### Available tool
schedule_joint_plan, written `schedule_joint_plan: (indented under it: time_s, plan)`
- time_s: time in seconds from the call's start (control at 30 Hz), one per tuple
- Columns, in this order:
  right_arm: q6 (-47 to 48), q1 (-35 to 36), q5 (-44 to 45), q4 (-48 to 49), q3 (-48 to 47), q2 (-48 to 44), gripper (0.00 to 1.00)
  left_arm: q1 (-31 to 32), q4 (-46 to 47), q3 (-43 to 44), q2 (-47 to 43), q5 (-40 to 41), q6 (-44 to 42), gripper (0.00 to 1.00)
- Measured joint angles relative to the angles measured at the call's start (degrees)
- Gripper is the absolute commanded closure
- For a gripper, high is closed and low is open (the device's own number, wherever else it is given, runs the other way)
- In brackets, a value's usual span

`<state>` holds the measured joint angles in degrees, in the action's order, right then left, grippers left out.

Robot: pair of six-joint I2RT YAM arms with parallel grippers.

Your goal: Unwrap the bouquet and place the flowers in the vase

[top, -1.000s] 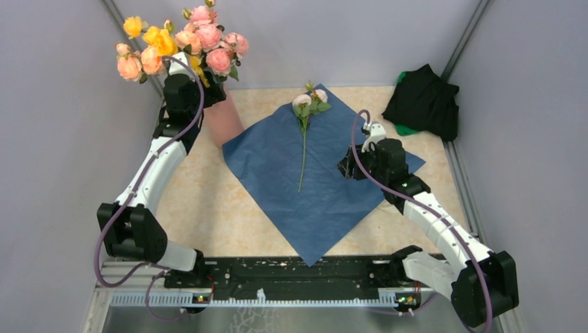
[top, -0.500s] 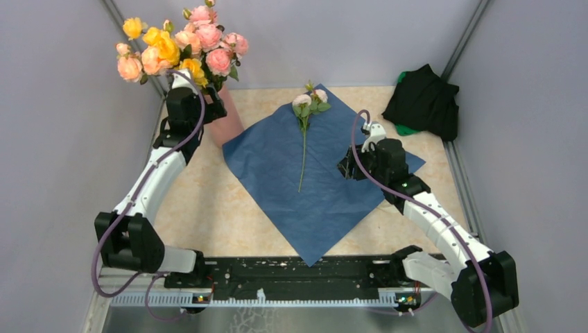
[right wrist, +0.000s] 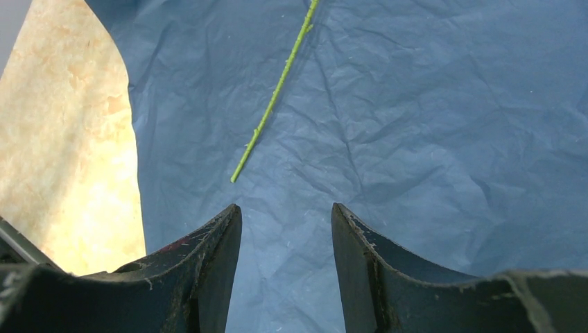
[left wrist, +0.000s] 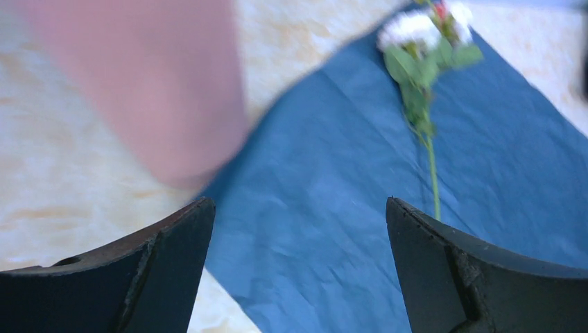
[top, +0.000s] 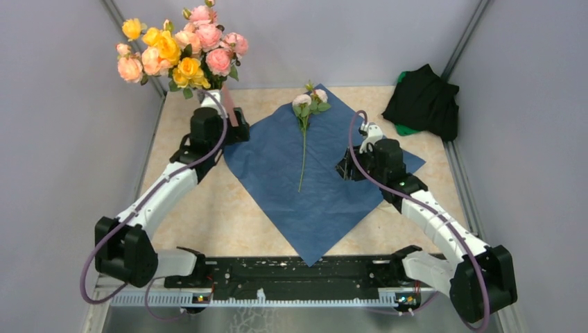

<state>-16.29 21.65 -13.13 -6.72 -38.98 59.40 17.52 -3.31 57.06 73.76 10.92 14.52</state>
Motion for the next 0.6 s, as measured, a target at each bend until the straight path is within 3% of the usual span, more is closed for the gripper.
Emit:
schedule_joint_plan:
  time_s: [0.2,0.3,0.6]
  plan:
    - [-0.24,0.0,-0.13,-0.11,0.0,1.09,0.49,9.42,-1.73,0.07,5.77,-1.2,0.02,0.01]
    - [-0.26,0.0,0.0,-0.11,0.0,1.14,0.49,10.91,-3.89,1.4,9.42,-3.74,-0.02,0.01]
    - [-0.31,0.0,1.22,-0.26,0.0,0.98,0.49,12.33,-10.25,19.02,25.4,-11.98,-0.66,0.03]
